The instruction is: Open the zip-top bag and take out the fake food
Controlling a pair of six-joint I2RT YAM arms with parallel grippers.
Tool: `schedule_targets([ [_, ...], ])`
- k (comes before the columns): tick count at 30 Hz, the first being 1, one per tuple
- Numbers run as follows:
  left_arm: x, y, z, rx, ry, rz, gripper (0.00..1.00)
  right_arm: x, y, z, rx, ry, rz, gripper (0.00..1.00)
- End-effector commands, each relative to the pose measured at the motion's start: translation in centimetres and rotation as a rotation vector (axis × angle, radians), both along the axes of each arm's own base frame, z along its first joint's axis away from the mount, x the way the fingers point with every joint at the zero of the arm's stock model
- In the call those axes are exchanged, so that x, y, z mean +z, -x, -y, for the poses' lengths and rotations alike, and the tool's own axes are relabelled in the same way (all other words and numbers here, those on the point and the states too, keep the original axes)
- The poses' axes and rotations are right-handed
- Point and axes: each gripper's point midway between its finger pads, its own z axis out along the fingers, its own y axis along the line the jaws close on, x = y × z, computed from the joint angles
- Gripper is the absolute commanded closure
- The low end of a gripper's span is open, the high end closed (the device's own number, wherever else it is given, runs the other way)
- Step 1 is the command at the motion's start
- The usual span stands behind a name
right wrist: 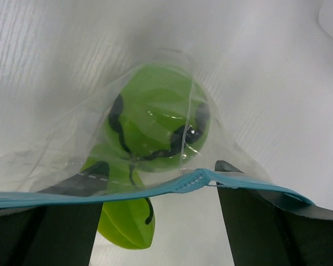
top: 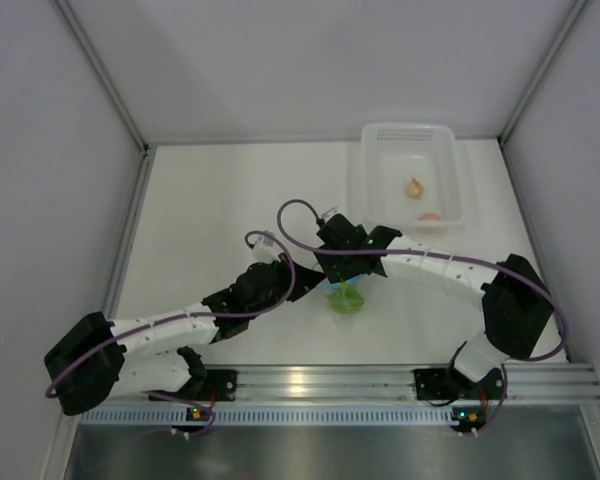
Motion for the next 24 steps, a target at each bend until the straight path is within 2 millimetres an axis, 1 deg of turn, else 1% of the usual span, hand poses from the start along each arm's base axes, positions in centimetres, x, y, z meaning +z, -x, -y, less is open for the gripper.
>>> schedule_targets([
  [1, -1.1, -1.4, -1.6, 0.117, -0.009, 0.008, 1.0, 1.5, 0.3, 0.1, 0.06, 0.036, -0.023, 0.21],
  [2, -1.3, -1.6, -1.8, 0.131, -0.026, 0.011, 1.0, 1.5, 0.4, -0.3, 0.086, 0.04, -0.026, 0.21],
  [3, -1.7, -1.7, -2.1, 0.141, -0.046, 0.008, 1.0, 1.2, 0.9, -1.4, 0.123, 0.035, -0.04, 0.21],
  [4, -2.1, -1.8, -2.2, 0.148, -0.061, 0.006, 1.0, 1.2, 0.9, -2.0, 0.144, 0.03, -0.043, 0.21],
  [5, -2.0, -2.0, -2.2, 0.153, -0.073, 0.015, 1.0, 1.9, 0.5, -2.9, 0.172, 0.017, -0.027, 0.21],
  [6, -2.3, -2.1, -2.1, 0.149, -0.085, 0.012, 1.0, 1.2, 0.5, -3.6, 0.193, 0.033, -0.039, 0.21],
  [7, -2.8, -2.2, -1.9, 0.144, -0.099, 0.004, 1.0, 1.2, 0.4, -4.2, 0.21, 0.037, -0.035, 0.2],
  [8, -2.8, -2.1, -1.5, 0.125, -0.1, 0.0, 1.0, 1.5, -0.1, -4.9, 0.229, 0.034, -0.021, 0.21],
  [9, -3.0, -2.1, -1.2, 0.113, -0.103, -0.008, 1.0, 0.6, -0.4, -5.1, 0.231, 0.055, -0.028, 0.21],
  [10, -3.7, -2.1, -1.0, 0.106, -0.119, -0.022, 1.0, 0.4, -0.8, -5.6, 0.236, 0.052, -0.02, 0.21],
  [11, -3.9, -2.1, -0.8, 0.1, -0.122, -0.026, 1.0, 0.5, -1.2, -5.8, 0.236, 0.061, -0.012, 0.23],
  [12, -4.0, -2.0, -0.6, 0.09, -0.124, -0.032, 1.0, -0.2, -1.8, -5.5, 0.212, 0.1, -0.002, 0.26],
  [13, -4.3, -2.0, -0.5, 0.086, -0.13, -0.038, 1.0, -0.3, -2.1, -5.3, 0.197, 0.113, 0.006, 0.34],
  [14, -4.4, -1.9, -0.5, 0.082, -0.134, -0.039, 1.0, -0.5, -2.2, -5.2, 0.185, 0.117, 0.007, 0.37],
  [16, -4.7, -1.9, -0.5, 0.078, -0.141, -0.041, 1.0, -0.4, -2.4, -5.0, 0.165, 0.126, 0.017, 0.4],
  [20, -4.6, -1.9, -0.6, 0.085, -0.139, -0.04, 1.0, 0.6, -2.1, -4.7, 0.144, 0.099, 0.031, 0.43],
  [21, -4.5, -2.0, -0.7, 0.091, -0.135, -0.039, 1.0, 1.6, -2.1, -4.8, 0.138, 0.071, 0.049, 0.46],
  [22, -4.6, -2.0, -0.9, 0.099, -0.137, -0.04, 1.0, 2.0, -2.1, -4.6, 0.132, 0.059, 0.058, 0.49],
  [23, -4.6, -2.0, -1.0, 0.107, -0.13, -0.047, 1.0, 2.1, -1.8, -4.5, 0.126, 0.048, 0.059, 0.51],
  [24, -4.4, -2.0, -1.1, 0.112, -0.123, -0.046, 1.0, 2.8, -1.6, -4.5, 0.128, 0.023, 0.066, 0.54],
])
